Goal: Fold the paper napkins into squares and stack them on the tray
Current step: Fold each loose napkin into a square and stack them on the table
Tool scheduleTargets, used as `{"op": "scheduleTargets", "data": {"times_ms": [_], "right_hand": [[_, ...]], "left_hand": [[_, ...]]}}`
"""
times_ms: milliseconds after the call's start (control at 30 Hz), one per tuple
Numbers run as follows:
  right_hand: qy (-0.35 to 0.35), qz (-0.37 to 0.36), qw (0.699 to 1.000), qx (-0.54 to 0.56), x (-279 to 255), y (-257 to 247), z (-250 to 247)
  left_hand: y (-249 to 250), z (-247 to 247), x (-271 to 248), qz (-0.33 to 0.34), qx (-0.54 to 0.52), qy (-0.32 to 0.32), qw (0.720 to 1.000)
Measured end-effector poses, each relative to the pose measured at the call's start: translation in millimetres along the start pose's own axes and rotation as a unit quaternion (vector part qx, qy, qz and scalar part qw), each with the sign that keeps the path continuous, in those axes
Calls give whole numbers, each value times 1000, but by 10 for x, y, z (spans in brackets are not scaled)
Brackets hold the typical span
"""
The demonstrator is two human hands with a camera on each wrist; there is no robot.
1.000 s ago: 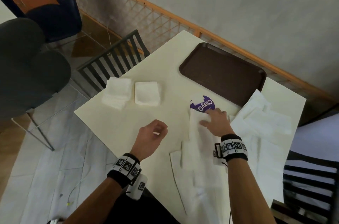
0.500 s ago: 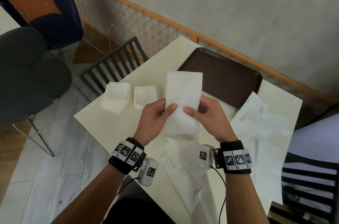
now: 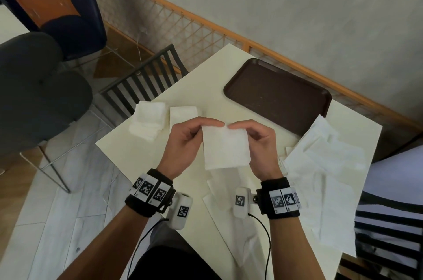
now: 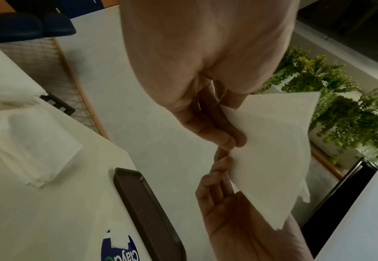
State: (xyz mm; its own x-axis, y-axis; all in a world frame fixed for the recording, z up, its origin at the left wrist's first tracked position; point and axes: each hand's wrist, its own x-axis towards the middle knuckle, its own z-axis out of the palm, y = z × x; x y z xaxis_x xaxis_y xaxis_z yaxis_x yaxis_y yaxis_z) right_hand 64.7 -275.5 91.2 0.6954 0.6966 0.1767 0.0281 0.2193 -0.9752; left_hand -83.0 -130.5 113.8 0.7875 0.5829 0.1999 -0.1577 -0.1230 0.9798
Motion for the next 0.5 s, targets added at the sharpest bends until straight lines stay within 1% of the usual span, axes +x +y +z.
{"op": "scheduleTargets", "data": {"times_ms": [133, 233, 300, 367, 400, 433, 467, 500], "right_hand": [[0, 15, 998, 65, 21, 13, 86], [-1, 31, 996, 80, 28, 13, 136], [9, 68, 993, 96, 49, 20, 162], [19, 118, 986, 119, 84, -18, 173], [23, 131, 986, 104, 102, -57, 180], [21, 128, 990, 57, 120, -105, 199], [6, 106, 994, -15, 129, -142, 237], [-27, 68, 992, -101, 128, -166, 289]], "left_hand": [[48, 7, -31, -26, -38, 7, 999], [70, 0, -47, -35, -74, 11, 997], [72, -47, -55, -41, -83, 13, 996], [59, -116, -65, -32, -55, 3, 998], [56, -155, -75, -23, -23, -10, 999], [63, -192, -83, -9, 14, -27, 1000], [69, -226, -89, 8, 50, -46, 998], [69, -254, -87, 25, 80, -64, 994]]}}
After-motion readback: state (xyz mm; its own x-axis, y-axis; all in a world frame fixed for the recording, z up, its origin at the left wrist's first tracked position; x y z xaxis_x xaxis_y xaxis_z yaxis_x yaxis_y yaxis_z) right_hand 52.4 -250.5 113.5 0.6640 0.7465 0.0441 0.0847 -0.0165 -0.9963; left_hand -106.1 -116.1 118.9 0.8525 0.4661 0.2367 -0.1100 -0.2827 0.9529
